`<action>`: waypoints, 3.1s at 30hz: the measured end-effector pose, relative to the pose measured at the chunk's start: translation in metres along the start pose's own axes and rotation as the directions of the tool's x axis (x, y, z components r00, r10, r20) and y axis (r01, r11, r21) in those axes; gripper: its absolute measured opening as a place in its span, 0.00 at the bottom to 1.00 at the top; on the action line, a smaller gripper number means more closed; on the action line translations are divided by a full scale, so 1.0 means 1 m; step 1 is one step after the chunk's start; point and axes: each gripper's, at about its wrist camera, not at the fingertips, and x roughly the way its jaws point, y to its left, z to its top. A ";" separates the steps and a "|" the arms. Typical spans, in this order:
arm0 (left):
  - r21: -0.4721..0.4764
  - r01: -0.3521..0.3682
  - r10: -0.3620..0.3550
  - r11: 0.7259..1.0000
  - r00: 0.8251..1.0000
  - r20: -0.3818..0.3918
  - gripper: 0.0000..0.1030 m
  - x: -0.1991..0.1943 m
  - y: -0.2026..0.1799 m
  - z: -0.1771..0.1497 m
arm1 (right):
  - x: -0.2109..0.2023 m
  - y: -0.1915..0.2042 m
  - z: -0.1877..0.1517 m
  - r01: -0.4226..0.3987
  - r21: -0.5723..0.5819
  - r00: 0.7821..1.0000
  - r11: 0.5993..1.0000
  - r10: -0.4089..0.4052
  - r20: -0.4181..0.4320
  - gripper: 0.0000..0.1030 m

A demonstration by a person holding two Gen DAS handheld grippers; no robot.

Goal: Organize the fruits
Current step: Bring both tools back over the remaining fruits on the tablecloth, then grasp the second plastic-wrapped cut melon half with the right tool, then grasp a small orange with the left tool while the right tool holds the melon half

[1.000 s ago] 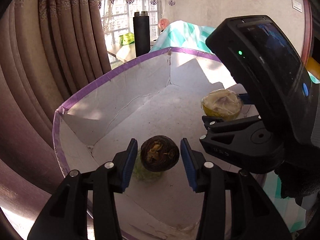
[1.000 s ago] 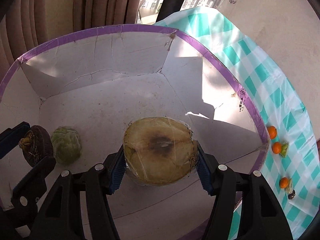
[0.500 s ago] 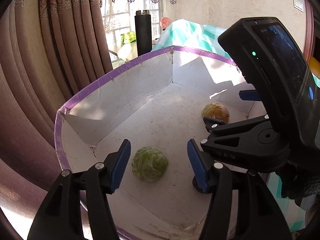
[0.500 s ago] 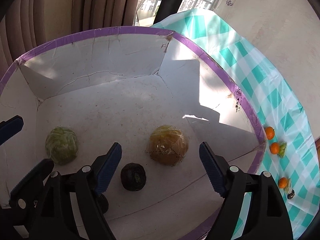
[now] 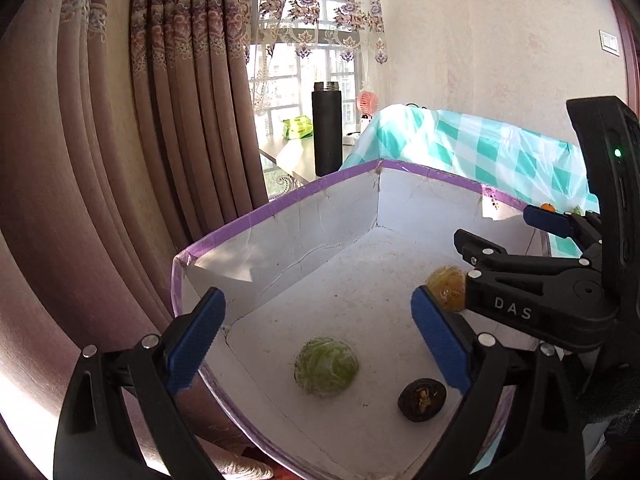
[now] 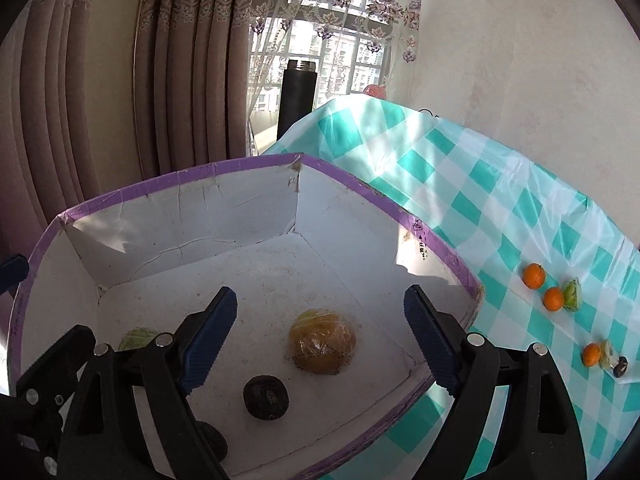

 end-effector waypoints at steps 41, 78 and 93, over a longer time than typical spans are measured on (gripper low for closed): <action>0.297 0.652 -0.549 0.697 0.752 -0.364 0.98 0.108 -0.382 -0.025 | 0.026 -0.426 -0.112 0.607 0.478 0.793 0.635 -0.439 -0.422 0.71; 0.213 0.786 -0.652 0.581 0.605 -0.457 0.33 0.177 -0.526 0.023 | 0.015 -0.466 -0.129 0.509 0.646 0.860 0.569 -0.369 -0.352 0.56; -0.092 0.724 -0.693 0.683 0.604 -0.393 0.32 0.178 -0.425 0.011 | 0.009 -0.422 -0.122 0.459 0.621 0.888 0.635 -0.355 -0.294 0.56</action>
